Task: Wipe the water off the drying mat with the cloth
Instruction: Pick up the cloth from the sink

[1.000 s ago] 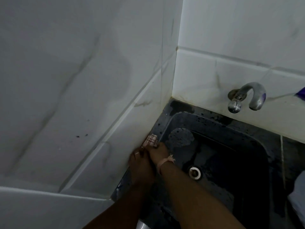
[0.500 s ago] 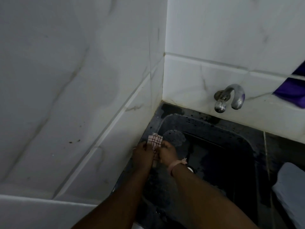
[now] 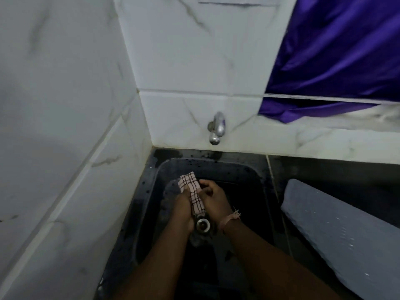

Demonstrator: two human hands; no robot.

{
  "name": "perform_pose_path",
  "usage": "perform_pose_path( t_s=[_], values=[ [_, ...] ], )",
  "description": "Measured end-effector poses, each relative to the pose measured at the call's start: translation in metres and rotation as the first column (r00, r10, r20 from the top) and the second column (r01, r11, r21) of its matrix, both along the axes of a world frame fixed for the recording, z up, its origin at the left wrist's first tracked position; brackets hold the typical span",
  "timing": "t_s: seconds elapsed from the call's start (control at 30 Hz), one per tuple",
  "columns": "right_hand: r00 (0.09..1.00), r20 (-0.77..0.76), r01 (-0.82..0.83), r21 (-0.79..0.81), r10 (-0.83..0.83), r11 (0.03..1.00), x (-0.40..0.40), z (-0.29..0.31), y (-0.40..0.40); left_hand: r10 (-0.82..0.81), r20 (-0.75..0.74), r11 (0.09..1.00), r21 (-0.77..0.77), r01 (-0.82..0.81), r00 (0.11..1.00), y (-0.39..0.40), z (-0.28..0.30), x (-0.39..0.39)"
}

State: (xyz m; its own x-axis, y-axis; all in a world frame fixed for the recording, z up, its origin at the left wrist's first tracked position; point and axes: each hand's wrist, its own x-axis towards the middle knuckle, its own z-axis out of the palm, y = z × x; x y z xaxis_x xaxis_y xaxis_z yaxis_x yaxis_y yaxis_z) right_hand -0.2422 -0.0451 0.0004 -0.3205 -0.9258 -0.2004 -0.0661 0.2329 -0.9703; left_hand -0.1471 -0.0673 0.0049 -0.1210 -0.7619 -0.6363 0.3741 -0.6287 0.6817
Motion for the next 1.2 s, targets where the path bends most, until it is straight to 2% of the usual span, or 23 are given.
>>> perform_pose_path(
  t_s=[0.17, 0.3, 0.37, 0.47, 0.63, 0.77, 0.87, 0.93, 1.0, 1.07, 1.13, 1.2],
  values=[
    [0.999, -0.031, 0.042, -0.056, -0.043, 0.998, -0.051, 0.014, 0.047, -0.079, -0.107, 0.997, 0.001, 0.080, 0.991, 0.035, 0.012, -0.055],
    [0.991, -0.054, 0.116, -0.112, -0.122, 0.987, -0.095, 0.026, 0.089, -0.201, -0.135, 0.979, -0.069, 0.193, 0.970, 0.070, 0.026, -0.099],
    [0.986, -0.097, 0.117, -0.157, -0.134, 0.981, -0.118, 0.035, 0.115, -0.298, -0.119, 0.952, -0.115, 0.285, 0.947, 0.092, 0.033, -0.126],
    [0.987, -0.107, 0.098, -0.179, -0.118, 0.979, -0.146, 0.036, 0.155, -0.392, -0.060, 0.917, -0.106, 0.385, 0.918, 0.124, 0.033, -0.162],
    [0.959, 0.039, 0.283, -0.095, -0.281, 0.954, -0.204, 0.017, 0.215, -0.407, -0.009, 0.913, -0.048, 0.406, 0.913, 0.173, 0.019, -0.212],
    [0.917, 0.176, 0.372, -0.060, -0.357, 0.926, -0.253, 0.011, 0.262, -0.419, -0.052, 0.908, -0.026, 0.418, 0.907, 0.211, 0.017, -0.252],
    [0.844, 0.409, 0.343, 0.088, -0.348, 0.935, -0.279, 0.009, 0.287, -0.506, -0.059, 0.862, -0.007, 0.506, 0.861, 0.227, 0.019, -0.271],
    [0.778, 0.560, 0.264, 0.120, -0.285, 0.957, -0.292, 0.013, 0.300, -0.573, -0.025, 0.819, -0.008, 0.573, 0.819, 0.233, 0.018, -0.279],
    [0.742, 0.608, 0.265, 0.120, -0.282, 0.957, -0.302, 0.013, 0.310, -0.619, 0.032, 0.785, -0.016, 0.619, 0.785, 0.236, 0.015, -0.289],
    [0.759, 0.542, 0.338, 0.146, -0.361, 0.930, -0.311, 0.010, 0.315, -0.655, 0.101, 0.751, -0.024, 0.660, 0.749, 0.239, 0.013, -0.303],
    [0.819, 0.380, 0.398, 0.165, -0.431, 0.902, -0.320, 0.002, 0.318, -0.706, 0.169, 0.694, -0.022, 0.719, 0.687, 0.242, 0.017, -0.322],
    [0.821, 0.282, 0.469, 0.163, -0.496, 0.868, -0.333, -0.001, 0.324, -0.752, 0.206, 0.640, 0.002, 0.769, 0.625, 0.250, 0.021, -0.342]
  ],
)
